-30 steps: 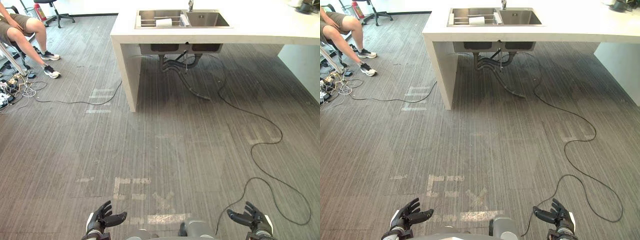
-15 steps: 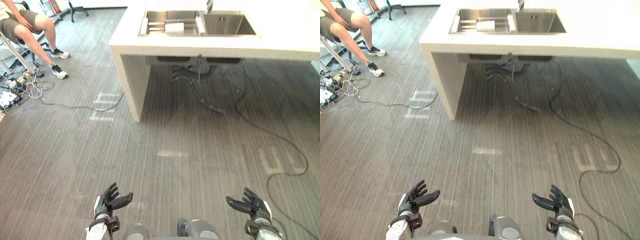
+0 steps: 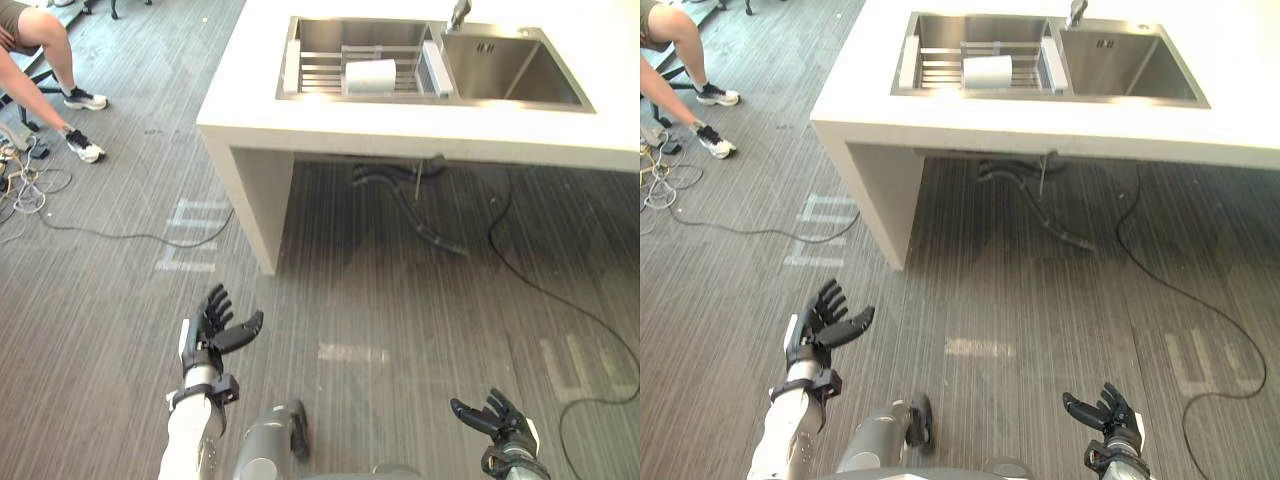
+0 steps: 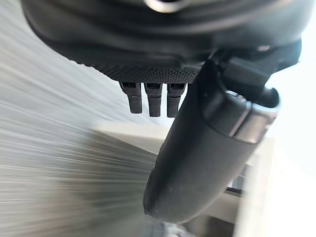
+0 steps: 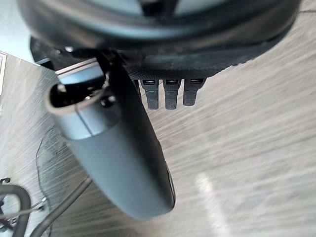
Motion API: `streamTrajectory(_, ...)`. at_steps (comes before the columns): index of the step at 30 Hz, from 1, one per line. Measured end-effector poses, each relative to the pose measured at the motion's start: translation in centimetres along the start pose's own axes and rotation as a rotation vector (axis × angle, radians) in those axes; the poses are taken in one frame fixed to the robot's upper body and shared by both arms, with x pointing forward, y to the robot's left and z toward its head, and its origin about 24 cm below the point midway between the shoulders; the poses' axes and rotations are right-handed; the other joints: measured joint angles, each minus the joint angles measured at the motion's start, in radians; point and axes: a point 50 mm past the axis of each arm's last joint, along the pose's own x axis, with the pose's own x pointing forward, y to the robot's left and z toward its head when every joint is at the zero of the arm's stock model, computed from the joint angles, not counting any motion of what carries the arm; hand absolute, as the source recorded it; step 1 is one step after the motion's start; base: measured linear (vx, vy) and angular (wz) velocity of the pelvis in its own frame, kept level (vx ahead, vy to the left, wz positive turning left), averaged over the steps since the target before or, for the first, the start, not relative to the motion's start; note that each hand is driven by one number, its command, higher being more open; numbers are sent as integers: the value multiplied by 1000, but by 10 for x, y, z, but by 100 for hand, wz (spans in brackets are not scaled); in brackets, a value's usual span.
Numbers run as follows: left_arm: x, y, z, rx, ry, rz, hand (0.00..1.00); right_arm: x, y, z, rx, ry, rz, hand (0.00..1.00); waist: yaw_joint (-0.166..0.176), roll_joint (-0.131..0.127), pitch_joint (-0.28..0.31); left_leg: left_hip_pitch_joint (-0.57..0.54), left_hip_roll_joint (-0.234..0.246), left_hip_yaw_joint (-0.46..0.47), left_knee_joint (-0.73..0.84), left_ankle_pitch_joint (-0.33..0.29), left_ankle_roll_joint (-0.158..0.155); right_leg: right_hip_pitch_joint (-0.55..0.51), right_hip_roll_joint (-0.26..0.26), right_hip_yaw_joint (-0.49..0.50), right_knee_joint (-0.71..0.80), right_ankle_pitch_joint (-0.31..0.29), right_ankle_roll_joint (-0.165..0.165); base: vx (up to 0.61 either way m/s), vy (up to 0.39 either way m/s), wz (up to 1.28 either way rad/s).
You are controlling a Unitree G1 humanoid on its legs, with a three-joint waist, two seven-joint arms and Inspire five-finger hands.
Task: Walk over to the sink, pick up the cup, carry it to the dishwasher, place the cup inside the dishwasher, then close the dishwasher door
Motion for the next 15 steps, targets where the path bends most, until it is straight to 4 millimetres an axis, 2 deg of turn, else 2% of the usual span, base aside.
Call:
streamTrajectory(1,1,-1,7,-2,-28,-2,90,0,3,0,-7,0,10,90,-3,0,0,39,-4,0,-23,-6,0,-39,-8,-11,63,-13,-24,542,54,-8)
streamTrajectory(2,3,-4,20,-8,-93,-1,90,0,8,0,-29,-1,36,90,-8,5,1,120,-3,-1,-78,-13,-4,-108,-16,-45,129,-44,-81,508,5,-11)
streamTrajectory(3,3,-7,35,-22,-165,-9,90,0,12,1,-43,-7,59,90,-12,13,2,192,7,-4,-132,-21,-16,-177,-14,-83,132,-72,-128,491,-23,-9)
streamTrajectory(4,3,-9,42,-30,-203,-13,90,1,14,2,-45,-12,69,90,-16,18,5,223,17,-6,-151,-27,-26,-214,-11,-104,118,-85,-149,457,-79,-5)
streamTrajectory(5,2,-11,55,-46,-273,-20,90,2,18,4,-49,-18,86,90,-24,26,7,271,38,-7,-175,-41,-46,-283,-3,-141,53,-108,-183,542,-170,-1)
streamTrajectory(7,1,-15,70,-79,-354,-30,90,2,20,7,-51,-24,97,90,-38,38,13,318,70,-11,-189,-70,-77,-366,15,-168,-133,-116,-197,499,-217,12)
streamTrajectory(8,2,-17,77,-98,-392,-30,90,3,19,7,-53,-26,97,90,-49,37,12,337,86,-26,-185,-92,-99,-397,31,-152,-307,-90,-191,394,-239,31)
streamTrajectory(9,3,-18,80,-105,-407,-26,90,2,16,6,-59,-23,91,90,-53,27,6,346,90,-36,-177,-108,-115,-397,38,-135,-407,-28,-198,611,-330,47)
streamTrajectory(10,3,-21,78,-133,-402,-8,90,2,2,5,-98,-8,61,90,-72,65,7,364,122,-70,-159,-136,-143,-372,66,-155,-416,51,-247,515,-233,17)
streamTrajectory(11,3,-21,79,-146,-407,12,90,4,-7,9,-123,-14,41,90,-57,94,-2,359,146,-82,-146,-113,-144,-373,88,-146,-387,20,-279,603,-270,13)
streamTrajectory(12,5,-22,82,-152,-419,12,90,3,-12,9,-119,-14,24,90,-59,95,-3,364,144,-89,-139,-82,-153,-373,83,-144,-358,-9,-302,477,-219,14)
streamTrajectory(13,7,-28,86,-163,-433,0,90,2,-17,7,-110,-4,6,90,-63,99,-4,366,148,-111,-114,-36,-161,-342,79,-166,-351,-34,-339,470,-242,47)
streamTrajectory(15,7,-34,91,-176,-453,-24,90,-1,-18,2,-117,6,11,90,-68,99,-2,327,183,-122,47,53,-185,-242,84,-205,-415,-46,-350,423,-232,44)
